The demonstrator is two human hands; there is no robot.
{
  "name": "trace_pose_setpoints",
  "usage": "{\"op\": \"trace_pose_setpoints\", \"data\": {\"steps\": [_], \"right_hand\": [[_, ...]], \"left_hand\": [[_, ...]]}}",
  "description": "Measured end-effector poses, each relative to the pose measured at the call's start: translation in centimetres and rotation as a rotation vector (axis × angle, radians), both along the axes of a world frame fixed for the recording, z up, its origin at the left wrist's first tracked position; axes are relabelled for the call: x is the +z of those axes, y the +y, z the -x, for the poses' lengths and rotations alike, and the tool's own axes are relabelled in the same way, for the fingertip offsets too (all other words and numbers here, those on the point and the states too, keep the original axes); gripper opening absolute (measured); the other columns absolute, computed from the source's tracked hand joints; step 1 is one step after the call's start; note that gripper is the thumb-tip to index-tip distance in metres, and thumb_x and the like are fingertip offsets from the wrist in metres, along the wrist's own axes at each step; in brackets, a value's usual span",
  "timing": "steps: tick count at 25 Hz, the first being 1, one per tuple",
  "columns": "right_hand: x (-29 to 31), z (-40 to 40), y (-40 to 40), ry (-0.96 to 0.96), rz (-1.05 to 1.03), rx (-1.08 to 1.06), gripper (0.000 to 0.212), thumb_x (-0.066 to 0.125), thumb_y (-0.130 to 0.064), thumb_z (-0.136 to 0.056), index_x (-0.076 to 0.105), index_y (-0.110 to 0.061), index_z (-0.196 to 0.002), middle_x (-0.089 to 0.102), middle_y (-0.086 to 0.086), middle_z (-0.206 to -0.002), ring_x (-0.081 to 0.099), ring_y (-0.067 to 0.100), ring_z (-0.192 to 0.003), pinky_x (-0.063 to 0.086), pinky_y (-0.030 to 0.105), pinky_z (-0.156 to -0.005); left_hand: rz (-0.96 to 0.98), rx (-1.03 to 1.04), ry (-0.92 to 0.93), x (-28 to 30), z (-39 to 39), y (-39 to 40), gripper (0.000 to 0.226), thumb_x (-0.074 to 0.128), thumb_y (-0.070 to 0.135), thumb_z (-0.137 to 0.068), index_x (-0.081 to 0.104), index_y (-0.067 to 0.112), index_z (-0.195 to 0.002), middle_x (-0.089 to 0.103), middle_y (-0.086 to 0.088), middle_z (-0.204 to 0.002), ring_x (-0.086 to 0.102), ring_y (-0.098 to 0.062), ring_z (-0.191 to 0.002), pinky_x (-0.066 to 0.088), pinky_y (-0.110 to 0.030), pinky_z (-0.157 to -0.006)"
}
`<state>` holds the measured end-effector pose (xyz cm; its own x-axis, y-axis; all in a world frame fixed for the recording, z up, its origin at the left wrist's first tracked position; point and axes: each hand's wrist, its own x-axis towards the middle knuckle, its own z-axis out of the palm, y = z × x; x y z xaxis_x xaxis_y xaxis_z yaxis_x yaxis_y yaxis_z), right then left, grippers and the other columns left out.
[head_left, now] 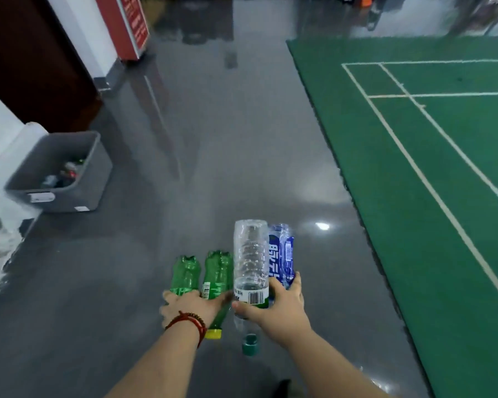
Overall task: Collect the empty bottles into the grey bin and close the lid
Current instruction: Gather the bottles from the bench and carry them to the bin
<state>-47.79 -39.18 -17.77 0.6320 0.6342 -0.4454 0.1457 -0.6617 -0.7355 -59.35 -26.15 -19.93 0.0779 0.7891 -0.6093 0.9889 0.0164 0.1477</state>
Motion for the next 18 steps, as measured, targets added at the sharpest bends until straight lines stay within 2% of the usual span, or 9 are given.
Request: {"op": "trace_pose_setpoints", "data": {"steps": [2, 5, 8, 11, 15, 18], "right_hand": [[-0.2, -2.7, 5.4, -0.036, 0.0, 0.089, 0.073, 0.071, -0.074, -0.047, 0.053, -0.045, -0.111, -0.018, 0.001, -0.156, 0.002, 0.029, -0.144, 0.023, 0.04, -0.112], [0.4, -7.5, 14.1, -0.075, -0.007, 0.183, 0.073, 0.072, -0.072, -0.05, 0.054, -0.043, -0.114, -0.017, 0.004, -0.157, 0.0, 0.029, -0.144, 0.024, 0.04, -0.111], [1.9, -12.7, 23.9, -0.102, -0.04, 0.31, 0.078, 0.072, -0.071, -0.051, 0.052, -0.042, -0.12, -0.016, 0.004, -0.157, -0.004, 0.028, -0.144, 0.023, 0.04, -0.112], [4.4, -16.2, 33.6, -0.107, -0.057, 0.435, 0.077, 0.07, -0.074, -0.046, 0.052, -0.046, -0.116, -0.016, 0.004, -0.157, -0.001, 0.031, -0.144, 0.023, 0.043, -0.112], [5.7, -16.5, 46.5, -0.129, -0.027, 0.589, 0.076, 0.071, -0.075, -0.049, 0.05, -0.046, -0.115, -0.016, 0.005, -0.156, 0.005, 0.035, -0.143, 0.025, 0.044, -0.111], [4.6, -14.2, 56.0, -0.15, -0.022, 0.739, 0.084, 0.068, -0.079, -0.044, 0.046, -0.05, -0.119, -0.019, 0.006, -0.156, 0.004, 0.035, -0.143, 0.025, 0.044, -0.111]], "left_hand": [[0.032, 0.098, -0.049, -0.1, -2.1, 3.5, 0.086, 0.047, 0.087, -0.055, 0.062, 0.028, -0.116, 0.024, -0.016, -0.143, 0.044, -0.036, -0.119, 0.044, -0.039, -0.097], [-0.035, 0.188, -0.082, 0.9, -4.8, 11.2, 0.093, 0.044, 0.091, -0.049, 0.06, 0.028, -0.116, 0.023, -0.013, -0.144, 0.042, -0.036, -0.12, 0.044, -0.039, -0.097], [-0.119, 0.301, -0.082, 3.5, -7.1, 20.4, 0.1, 0.043, 0.092, -0.049, 0.055, 0.028, -0.125, 0.014, -0.014, -0.151, 0.033, -0.038, -0.128, 0.039, -0.042, -0.102], [-0.156, 0.466, -0.108, 5.6, -9.3, 28.1, 0.103, 0.045, 0.091, -0.051, 0.05, 0.027, -0.131, 0.009, -0.015, -0.153, 0.029, -0.038, -0.131, 0.037, -0.045, -0.103], [-0.121, 0.566, -0.12, 5.7, -11.0, 35.4, 0.104, 0.039, 0.095, -0.042, 0.057, 0.029, -0.12, 0.009, -0.013, -0.153, 0.029, -0.036, -0.13, 0.037, -0.042, -0.102], [-0.112, 0.7, -0.084, 4.5, -9.3, 42.9, 0.103, 0.038, 0.094, -0.044, 0.056, 0.029, -0.121, 0.009, -0.013, -0.152, 0.03, -0.034, -0.128, 0.037, -0.041, -0.101]]}}
